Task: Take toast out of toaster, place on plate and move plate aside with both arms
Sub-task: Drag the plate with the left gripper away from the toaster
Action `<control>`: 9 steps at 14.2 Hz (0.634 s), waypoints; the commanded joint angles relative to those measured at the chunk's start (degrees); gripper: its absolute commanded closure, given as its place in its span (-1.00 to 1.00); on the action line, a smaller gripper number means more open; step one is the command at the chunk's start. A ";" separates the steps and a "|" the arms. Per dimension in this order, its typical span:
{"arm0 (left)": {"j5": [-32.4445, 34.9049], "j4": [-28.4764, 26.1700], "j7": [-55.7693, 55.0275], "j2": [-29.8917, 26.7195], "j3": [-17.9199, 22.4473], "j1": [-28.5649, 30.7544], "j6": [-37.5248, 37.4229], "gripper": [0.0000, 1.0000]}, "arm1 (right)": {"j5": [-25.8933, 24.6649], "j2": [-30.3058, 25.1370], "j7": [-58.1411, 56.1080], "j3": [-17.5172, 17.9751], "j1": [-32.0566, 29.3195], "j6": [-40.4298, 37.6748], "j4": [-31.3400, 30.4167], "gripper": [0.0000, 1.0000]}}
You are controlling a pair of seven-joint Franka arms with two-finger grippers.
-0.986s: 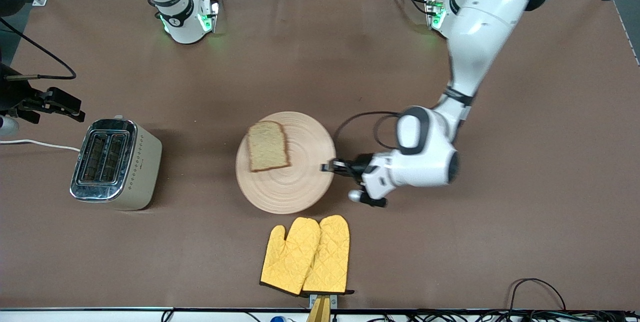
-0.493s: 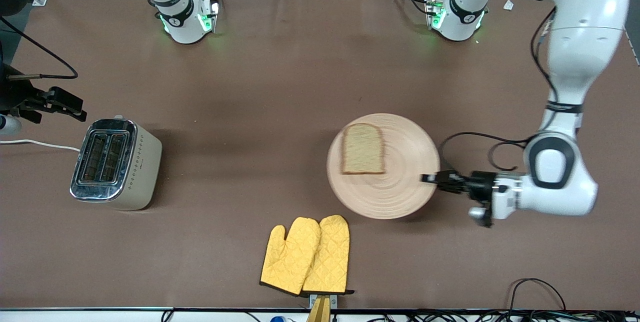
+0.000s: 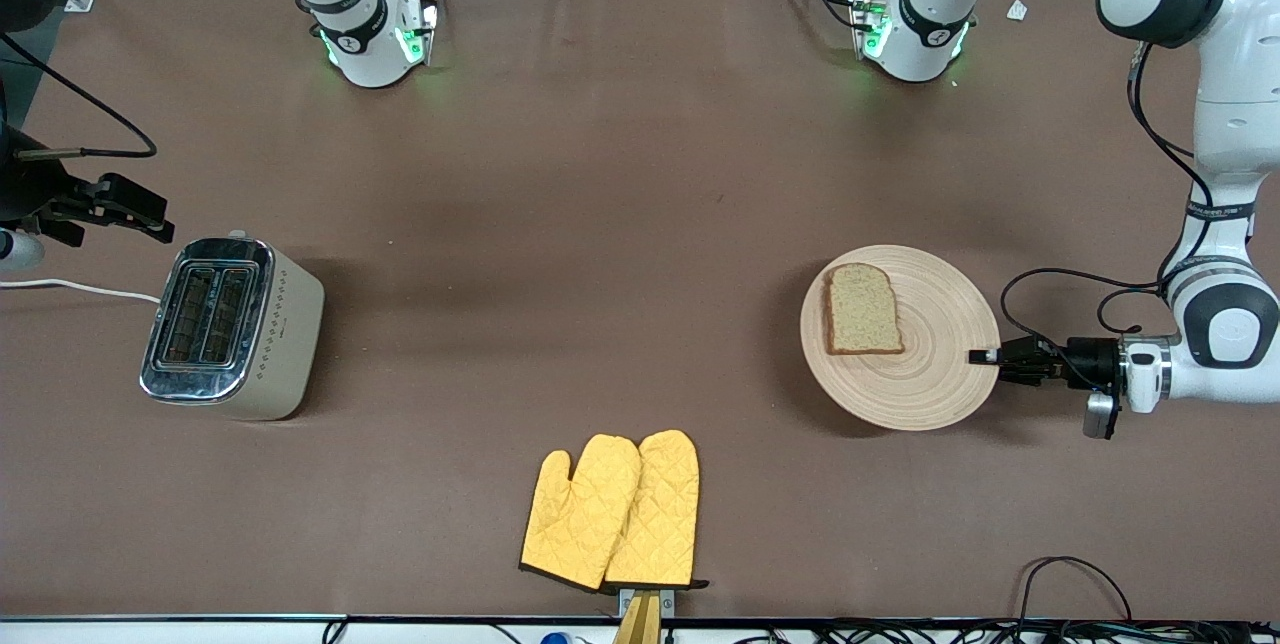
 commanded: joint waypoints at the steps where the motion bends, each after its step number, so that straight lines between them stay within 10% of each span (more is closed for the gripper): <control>1: -0.24 2.09 -2.55 1.19 1.12 -0.62 -0.83 0.97 | -1.17 -1.12 0.88 0.06 0.85 -0.53 -0.52 -1.00; 5: -0.15 2.09 -4.23 1.98 2.18 -0.62 1.72 0.73 | -1.09 -1.12 0.88 0.06 0.85 -0.62 -0.52 -1.00; 6: -0.06 2.09 -4.23 1.90 2.35 -0.62 1.72 0.48 | -1.17 -1.12 0.96 0.06 0.85 -0.70 -0.52 -1.00; 8: 0.11 2.18 -4.67 1.20 2.62 -0.62 1.55 -0.95 | -1.17 -1.12 0.88 0.06 0.85 -0.71 -0.43 -1.00; 9: 1.77 2.97 -5.63 0.58 4.10 -1.49 0.94 -1.00 | -1.17 -1.21 0.88 0.06 0.85 -0.71 -0.51 -1.00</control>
